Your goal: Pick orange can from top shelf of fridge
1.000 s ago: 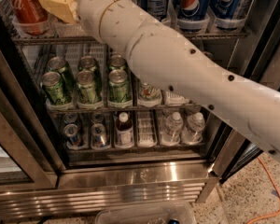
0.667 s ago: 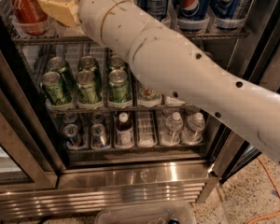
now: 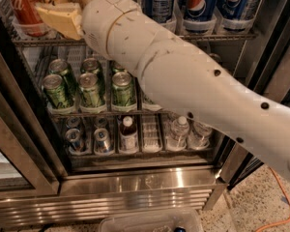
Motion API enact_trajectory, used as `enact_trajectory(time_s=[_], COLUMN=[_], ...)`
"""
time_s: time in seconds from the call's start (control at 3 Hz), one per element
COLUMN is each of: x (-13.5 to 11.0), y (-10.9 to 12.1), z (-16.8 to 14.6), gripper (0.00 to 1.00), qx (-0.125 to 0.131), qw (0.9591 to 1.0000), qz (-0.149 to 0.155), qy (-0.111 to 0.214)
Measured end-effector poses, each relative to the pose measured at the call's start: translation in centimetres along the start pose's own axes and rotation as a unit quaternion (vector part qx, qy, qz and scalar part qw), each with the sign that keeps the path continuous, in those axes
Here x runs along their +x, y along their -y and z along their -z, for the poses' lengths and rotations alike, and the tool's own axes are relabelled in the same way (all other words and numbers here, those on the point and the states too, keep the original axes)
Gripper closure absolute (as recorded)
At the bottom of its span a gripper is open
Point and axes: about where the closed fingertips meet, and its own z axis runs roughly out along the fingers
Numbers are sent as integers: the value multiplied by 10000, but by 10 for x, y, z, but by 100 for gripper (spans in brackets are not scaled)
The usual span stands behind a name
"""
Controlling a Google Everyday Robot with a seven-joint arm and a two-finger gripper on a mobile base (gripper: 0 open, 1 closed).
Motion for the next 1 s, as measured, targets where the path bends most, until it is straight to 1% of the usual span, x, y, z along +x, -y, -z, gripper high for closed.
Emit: enact_trajectory(time_s=[0.33,1.0], x=[5,39], y=[-8,-37], z=[9,19], gripper=[100,100], qx=[-34,-287], qw=[9999,9968], qz=[-154,-681], qy=[-65,-288])
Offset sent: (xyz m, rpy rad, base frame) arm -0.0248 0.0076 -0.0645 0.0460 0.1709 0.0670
